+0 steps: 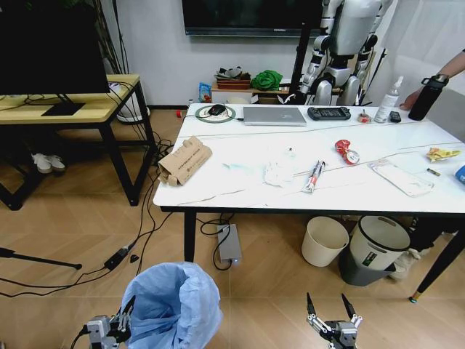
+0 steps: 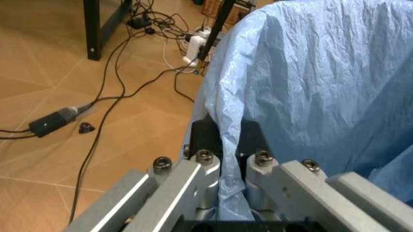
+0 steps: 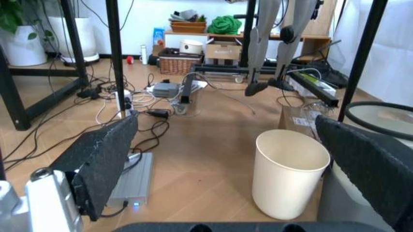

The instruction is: Pick up the trash bin and place the trash from the table into it.

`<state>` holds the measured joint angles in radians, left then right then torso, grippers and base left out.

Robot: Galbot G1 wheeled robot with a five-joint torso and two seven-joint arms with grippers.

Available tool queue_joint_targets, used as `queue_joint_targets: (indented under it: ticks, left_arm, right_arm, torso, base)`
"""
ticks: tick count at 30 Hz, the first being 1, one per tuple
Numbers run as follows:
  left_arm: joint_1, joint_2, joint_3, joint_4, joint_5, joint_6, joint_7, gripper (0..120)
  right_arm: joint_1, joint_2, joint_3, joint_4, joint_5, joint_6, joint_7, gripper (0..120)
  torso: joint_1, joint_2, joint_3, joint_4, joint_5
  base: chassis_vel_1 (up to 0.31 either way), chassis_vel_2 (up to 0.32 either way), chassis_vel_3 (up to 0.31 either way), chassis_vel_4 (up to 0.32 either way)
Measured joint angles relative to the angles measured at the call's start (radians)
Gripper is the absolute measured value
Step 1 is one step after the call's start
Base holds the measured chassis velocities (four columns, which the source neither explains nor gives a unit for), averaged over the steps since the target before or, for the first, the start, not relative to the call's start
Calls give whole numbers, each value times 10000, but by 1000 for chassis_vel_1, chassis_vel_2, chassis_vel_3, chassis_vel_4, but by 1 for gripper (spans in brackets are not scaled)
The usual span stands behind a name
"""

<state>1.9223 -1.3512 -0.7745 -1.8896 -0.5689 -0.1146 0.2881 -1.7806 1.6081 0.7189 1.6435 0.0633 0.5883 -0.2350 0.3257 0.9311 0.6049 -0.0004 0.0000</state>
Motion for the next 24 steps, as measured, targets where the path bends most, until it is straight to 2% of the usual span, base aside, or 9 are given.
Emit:
queue_joint_targets:
  ticks: [24]
  left_arm:
    - [89,-30,119,-81,-174,7,-23,0]
  right_arm:
    - [-39,0,12,111,-30,-6,1,100]
  torso:
    - [480,1115,635,0,0]
  base:
    - [0,0,0,0]
